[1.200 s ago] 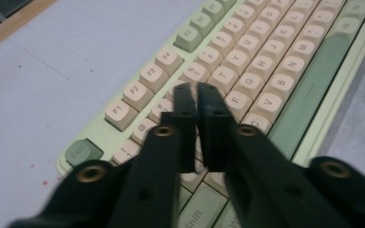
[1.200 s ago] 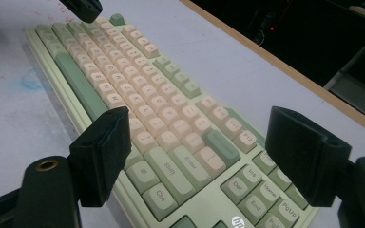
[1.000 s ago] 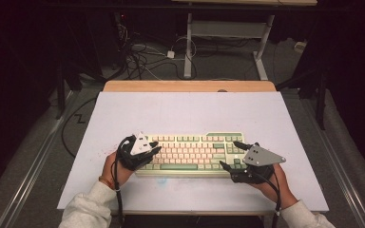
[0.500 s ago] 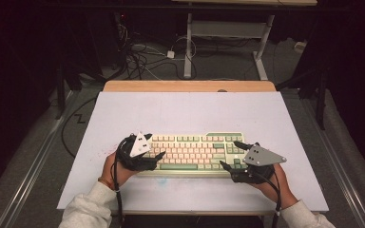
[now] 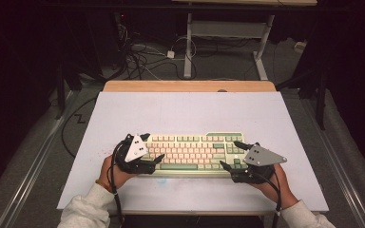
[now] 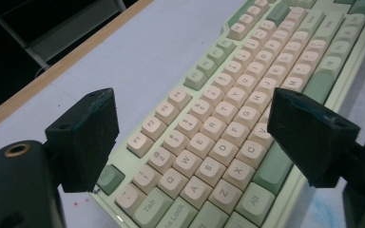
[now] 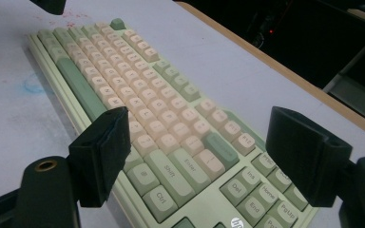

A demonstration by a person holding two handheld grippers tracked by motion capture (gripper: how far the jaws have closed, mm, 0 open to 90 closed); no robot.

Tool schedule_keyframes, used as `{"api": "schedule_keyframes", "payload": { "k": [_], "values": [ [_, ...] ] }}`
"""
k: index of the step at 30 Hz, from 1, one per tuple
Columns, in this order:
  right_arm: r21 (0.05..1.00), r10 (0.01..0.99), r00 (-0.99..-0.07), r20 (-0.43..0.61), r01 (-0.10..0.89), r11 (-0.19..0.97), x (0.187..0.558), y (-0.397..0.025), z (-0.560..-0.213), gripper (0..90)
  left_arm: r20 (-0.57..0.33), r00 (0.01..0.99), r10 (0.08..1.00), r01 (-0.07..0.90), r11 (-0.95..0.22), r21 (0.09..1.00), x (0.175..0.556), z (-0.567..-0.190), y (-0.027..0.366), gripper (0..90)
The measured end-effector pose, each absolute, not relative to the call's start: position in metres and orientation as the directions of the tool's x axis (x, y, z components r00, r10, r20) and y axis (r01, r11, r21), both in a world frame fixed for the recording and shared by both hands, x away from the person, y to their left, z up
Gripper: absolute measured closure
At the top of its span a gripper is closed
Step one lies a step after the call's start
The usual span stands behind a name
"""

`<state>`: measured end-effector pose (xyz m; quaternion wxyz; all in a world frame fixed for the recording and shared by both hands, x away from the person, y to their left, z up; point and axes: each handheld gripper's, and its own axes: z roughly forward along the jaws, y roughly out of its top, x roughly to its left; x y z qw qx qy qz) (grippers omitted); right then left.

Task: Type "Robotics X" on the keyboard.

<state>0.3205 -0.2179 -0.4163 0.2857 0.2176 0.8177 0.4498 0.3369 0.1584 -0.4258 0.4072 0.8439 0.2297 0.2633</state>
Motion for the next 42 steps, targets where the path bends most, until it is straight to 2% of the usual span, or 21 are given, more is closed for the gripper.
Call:
{"api": "schedule_keyframes", "payload": {
  "k": [5, 14, 15, 16, 17, 20, 26, 42],
  "values": [
    [0.861, 0.611, -0.742, -0.274, 0.094, 0.500, 0.320, -0.219, -0.416, 23.8, 0.233, 0.788, 0.570, 0.160, -0.555, 0.816, 0.331, -0.423, 0.161, 30.3],
    [0.861, 0.614, -0.742, -0.270, 0.099, 0.498, 0.321, -0.218, -0.415, 23.7, 0.201, 0.807, 0.556, 0.170, -0.544, 0.822, 0.322, -0.425, 0.166, 68.2],
    [0.861, 0.614, -0.742, -0.269, 0.100, 0.498, 0.321, -0.218, -0.416, 23.7, 0.198, 0.810, 0.552, 0.172, -0.546, 0.820, 0.321, -0.425, 0.166, 68.9],
    [0.861, 0.614, -0.742, -0.270, 0.100, 0.499, 0.321, -0.218, -0.416, 23.8, 0.191, 0.813, 0.549, 0.174, -0.544, 0.821, 0.321, -0.426, 0.166, 75.7],
    [0.861, 0.614, -0.741, -0.271, 0.098, 0.499, 0.322, -0.218, -0.415, 23.8, 0.182, 0.817, 0.548, 0.181, -0.543, 0.820, 0.321, -0.426, 0.167, 76.5],
    [0.861, 0.616, -0.740, -0.271, 0.099, 0.498, 0.323, -0.219, -0.415, 23.8, 0.151, 0.826, 0.542, 0.201, -0.535, 0.820, 0.321, -0.427, 0.168, 86.9],
    [0.861, 0.619, -0.738, -0.270, 0.102, 0.498, 0.322, -0.219, -0.415, 23.8, 0.114, 0.844, 0.524, 0.235, -0.551, 0.801, 0.317, -0.431, 0.162, 87.7],
    [0.858, 0.615, -0.740, -0.273, 0.102, 0.503, 0.323, -0.217, -0.416, 23.8, 0.115, 0.868, 0.483, 0.249, -0.624, 0.741, 0.321, -0.447, 0.133, 87.7]
  ]
}}
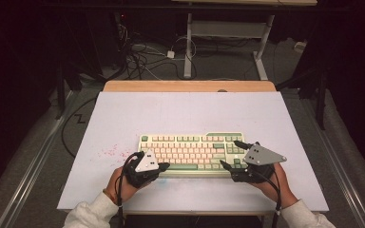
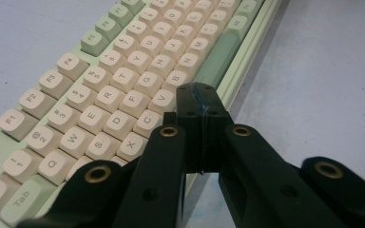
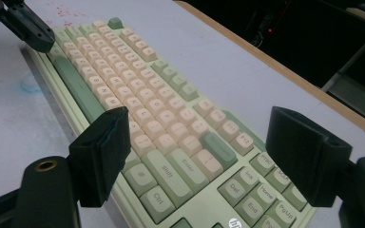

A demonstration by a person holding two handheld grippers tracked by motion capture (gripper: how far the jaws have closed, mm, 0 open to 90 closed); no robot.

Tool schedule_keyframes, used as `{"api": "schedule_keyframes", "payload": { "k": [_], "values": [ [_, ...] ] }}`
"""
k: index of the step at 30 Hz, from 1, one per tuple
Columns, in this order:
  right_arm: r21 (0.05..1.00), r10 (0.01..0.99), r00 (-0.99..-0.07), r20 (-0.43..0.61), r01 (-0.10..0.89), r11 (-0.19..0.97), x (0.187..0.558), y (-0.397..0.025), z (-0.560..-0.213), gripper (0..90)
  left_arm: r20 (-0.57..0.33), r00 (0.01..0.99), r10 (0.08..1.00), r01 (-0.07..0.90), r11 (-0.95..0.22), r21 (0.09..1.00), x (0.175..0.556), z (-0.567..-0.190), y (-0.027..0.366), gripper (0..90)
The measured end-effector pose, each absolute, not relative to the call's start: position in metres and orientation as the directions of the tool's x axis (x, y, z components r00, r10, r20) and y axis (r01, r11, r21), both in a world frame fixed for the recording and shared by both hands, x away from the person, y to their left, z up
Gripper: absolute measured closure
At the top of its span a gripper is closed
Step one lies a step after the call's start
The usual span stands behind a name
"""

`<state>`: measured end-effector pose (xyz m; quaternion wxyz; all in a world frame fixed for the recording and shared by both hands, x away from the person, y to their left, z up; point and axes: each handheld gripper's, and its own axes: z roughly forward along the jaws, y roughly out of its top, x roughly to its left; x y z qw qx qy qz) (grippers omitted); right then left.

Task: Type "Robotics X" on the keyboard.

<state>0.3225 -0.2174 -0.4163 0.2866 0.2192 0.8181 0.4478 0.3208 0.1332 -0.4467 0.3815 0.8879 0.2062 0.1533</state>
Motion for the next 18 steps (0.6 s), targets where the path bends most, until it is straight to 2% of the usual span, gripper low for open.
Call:
{"api": "schedule_keyframes", "payload": {
  "k": [18],
  "values": [
    [0.854, 0.610, -0.744, -0.274, 0.103, 0.509, 0.323, -0.217, -0.418, 24.0, 0.159, 0.856, 0.492, 0.265, -0.681, 0.683, 0.337, -0.458, 0.123, 87.6]
  ]
}}
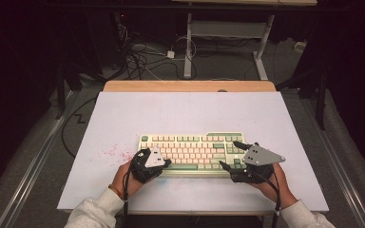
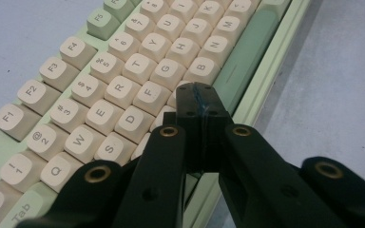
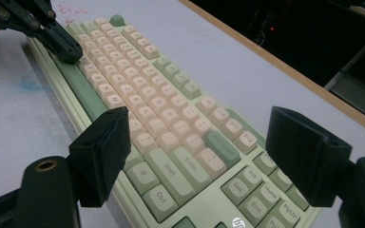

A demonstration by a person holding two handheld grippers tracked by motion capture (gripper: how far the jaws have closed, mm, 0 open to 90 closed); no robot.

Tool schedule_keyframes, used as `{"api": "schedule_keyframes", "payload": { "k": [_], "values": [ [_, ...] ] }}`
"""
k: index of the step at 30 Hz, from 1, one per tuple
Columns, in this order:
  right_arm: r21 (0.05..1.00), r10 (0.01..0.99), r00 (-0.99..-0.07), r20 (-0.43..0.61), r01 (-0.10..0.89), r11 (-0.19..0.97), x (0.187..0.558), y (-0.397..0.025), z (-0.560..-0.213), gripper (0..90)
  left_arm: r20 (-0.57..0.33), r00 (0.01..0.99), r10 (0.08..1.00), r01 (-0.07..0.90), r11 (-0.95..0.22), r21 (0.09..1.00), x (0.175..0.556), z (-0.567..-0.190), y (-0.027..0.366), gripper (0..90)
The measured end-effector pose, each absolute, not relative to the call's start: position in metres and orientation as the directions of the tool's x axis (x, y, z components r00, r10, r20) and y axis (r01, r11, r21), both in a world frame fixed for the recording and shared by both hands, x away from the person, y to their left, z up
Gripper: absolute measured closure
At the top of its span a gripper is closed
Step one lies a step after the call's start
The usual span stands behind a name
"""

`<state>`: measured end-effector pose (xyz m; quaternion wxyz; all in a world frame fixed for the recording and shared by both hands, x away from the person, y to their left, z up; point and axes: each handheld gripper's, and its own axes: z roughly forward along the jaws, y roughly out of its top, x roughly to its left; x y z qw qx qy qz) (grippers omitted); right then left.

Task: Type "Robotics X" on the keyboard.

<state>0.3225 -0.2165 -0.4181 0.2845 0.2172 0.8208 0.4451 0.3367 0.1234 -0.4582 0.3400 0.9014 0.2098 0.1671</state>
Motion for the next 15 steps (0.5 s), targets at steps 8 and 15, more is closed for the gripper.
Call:
{"api": "schedule_keyframes", "payload": {
  "k": [8, 15],
  "values": [
    [0.855, 0.610, -0.744, -0.272, 0.104, 0.508, 0.322, -0.217, -0.418, 24.0, 0.166, 0.852, 0.497, 0.249, -0.663, 0.706, 0.335, -0.449, 0.129, 87.7],
    [0.855, 0.612, -0.742, -0.274, 0.103, 0.508, 0.322, -0.217, -0.417, 23.9, 0.159, 0.835, 0.527, 0.251, -0.621, 0.742, 0.335, -0.439, 0.140, 87.6]
  ]
}}
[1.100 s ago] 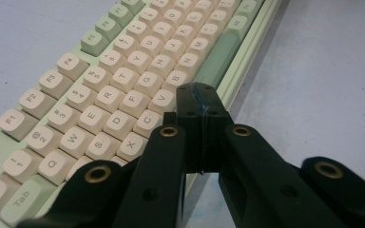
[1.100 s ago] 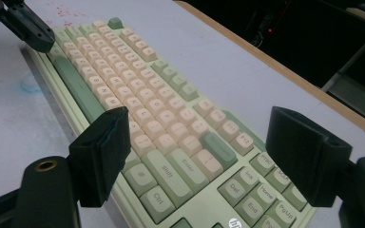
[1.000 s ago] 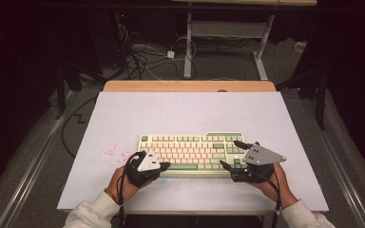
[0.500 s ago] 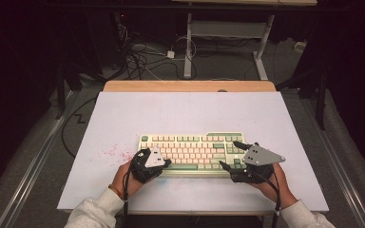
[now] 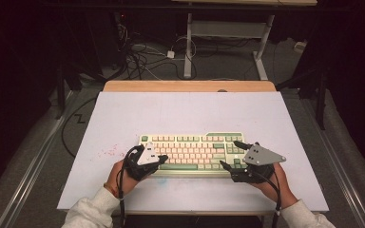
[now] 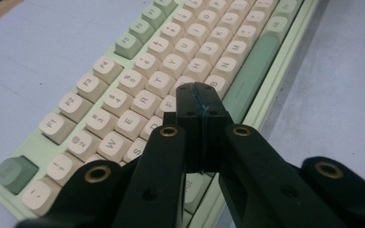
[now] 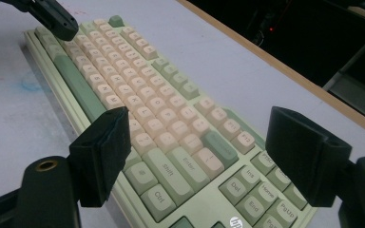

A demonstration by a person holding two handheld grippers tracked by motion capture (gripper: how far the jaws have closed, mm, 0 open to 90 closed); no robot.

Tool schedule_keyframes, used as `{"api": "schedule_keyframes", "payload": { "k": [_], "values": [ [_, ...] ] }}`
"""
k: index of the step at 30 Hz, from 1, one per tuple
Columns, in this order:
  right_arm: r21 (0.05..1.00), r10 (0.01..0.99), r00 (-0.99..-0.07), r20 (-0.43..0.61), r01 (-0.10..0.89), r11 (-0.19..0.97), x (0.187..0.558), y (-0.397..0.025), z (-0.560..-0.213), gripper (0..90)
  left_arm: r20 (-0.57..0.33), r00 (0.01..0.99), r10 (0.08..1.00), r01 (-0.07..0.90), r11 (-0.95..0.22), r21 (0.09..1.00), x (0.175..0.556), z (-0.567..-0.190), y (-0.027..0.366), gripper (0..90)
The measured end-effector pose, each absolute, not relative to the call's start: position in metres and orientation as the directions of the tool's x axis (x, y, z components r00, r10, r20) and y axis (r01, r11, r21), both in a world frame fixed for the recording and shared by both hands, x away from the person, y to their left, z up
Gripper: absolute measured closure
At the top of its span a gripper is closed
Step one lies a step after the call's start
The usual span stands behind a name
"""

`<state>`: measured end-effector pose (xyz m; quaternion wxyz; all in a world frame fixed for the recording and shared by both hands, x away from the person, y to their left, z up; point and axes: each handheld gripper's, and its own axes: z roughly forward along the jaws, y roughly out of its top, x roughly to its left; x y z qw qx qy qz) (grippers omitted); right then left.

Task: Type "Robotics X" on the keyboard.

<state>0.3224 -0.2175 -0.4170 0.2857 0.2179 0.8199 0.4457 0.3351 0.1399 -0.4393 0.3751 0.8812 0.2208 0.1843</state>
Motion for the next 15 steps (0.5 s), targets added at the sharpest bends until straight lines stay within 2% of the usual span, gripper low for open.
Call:
{"api": "schedule_keyframes", "payload": {
  "k": [10, 11, 15],
  "values": [
    [0.857, 0.614, -0.741, -0.271, 0.104, 0.504, 0.323, -0.218, -0.417, 23.9, 0.178, 0.815, 0.551, 0.244, -0.606, 0.757, 0.335, -0.435, 0.148, 87.1],
    [0.857, 0.612, -0.742, -0.275, 0.100, 0.506, 0.323, -0.218, -0.417, 23.9, 0.181, 0.815, 0.551, 0.241, -0.605, 0.759, 0.335, -0.434, 0.149, 83.3],
    [0.856, 0.611, -0.742, -0.276, 0.099, 0.507, 0.322, -0.218, -0.417, 23.9, 0.184, 0.806, 0.563, 0.237, -0.591, 0.771, 0.335, -0.431, 0.153, 83.3]
  ]
}}
